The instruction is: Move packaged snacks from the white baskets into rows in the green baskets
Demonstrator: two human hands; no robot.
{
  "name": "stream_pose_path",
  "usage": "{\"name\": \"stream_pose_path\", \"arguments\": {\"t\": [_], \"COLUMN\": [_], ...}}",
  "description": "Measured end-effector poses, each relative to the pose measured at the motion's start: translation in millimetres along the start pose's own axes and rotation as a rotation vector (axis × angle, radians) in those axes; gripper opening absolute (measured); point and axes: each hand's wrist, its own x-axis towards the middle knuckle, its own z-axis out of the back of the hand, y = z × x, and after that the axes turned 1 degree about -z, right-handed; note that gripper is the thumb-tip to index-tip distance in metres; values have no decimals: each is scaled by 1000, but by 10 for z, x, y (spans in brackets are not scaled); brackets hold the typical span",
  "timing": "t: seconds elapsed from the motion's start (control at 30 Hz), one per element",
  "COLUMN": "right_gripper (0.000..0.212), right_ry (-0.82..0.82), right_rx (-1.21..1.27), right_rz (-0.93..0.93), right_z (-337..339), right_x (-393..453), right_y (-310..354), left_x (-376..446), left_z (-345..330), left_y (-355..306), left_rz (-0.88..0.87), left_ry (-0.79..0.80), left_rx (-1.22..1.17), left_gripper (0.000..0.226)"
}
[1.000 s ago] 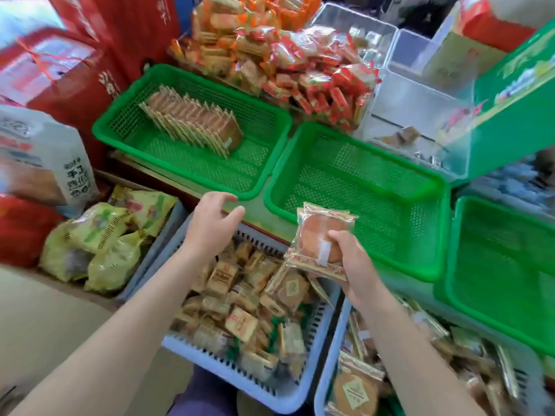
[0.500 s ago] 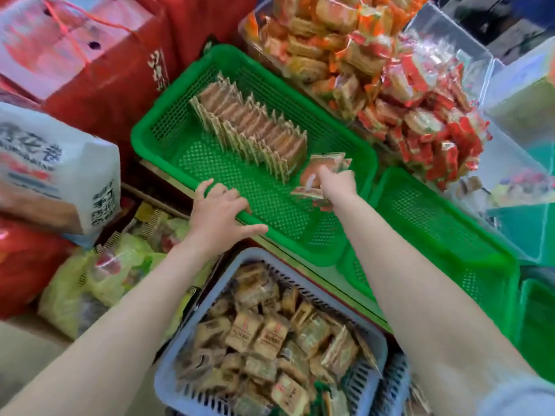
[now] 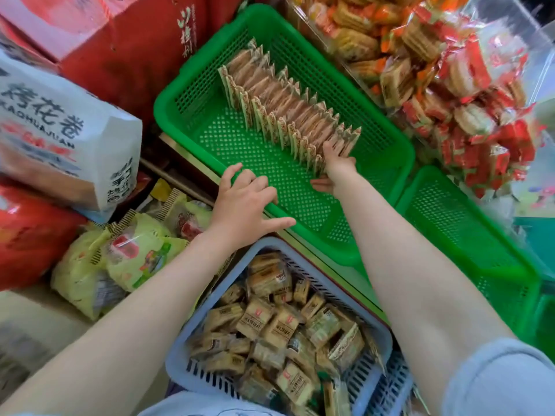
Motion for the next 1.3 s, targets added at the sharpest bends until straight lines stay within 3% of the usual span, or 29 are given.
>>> {"name": "stream_pose_path", "arguments": {"t": [0.13,0.2,0.3,0.37,0.47,0.57,0.7,0.87,0.97,1.2,1.3], "right_gripper": [100,90,43,14,20,26,26,19,22,26,65], "right_ry": [90,118,50,28,30,32,-57,-135,-155,-221,-108], "right_rx": [4,-1,-27,0,-120,-288,-263,-157,-123,-291,-504], "right_rz": [105,167,326,435,559,627,569,439,401,232,105], "right_z": [198,374,743,1056,1611,2182,2937,3792,4266,4894,4859], "right_x": [-257,-507,-1010,-1375,-1840,-2056,-2112,-2091,-2091,-1846,-1760], "right_y": [-260,-456,-798,-1109,-1739,-2504,-3648,-5146,-5865,-6912,-7167], "left_x": [6,21,26,-35,-292,-704,-1405,-2300,-2722,-3155,-3253], "left_z": [74,141,272,392,544,449,-153,-894,-1256,-1837,-1940], "left_y": [-39,-85,-227,-402,-942,-1707,-2782,-4041,-4639,-5395,-5507], "left_rz": [31,60,104,125,141,100,20,16,79,-20,2], "left_ry": [50,114,129,76,17,44,302,576,651,710,744], "left_rx": [0,6,-56,-262,-542,-617,-551,-418,-403,-118,-85], "left_gripper": [71,69,52,33,20,18,10,22,15,17,31]}}
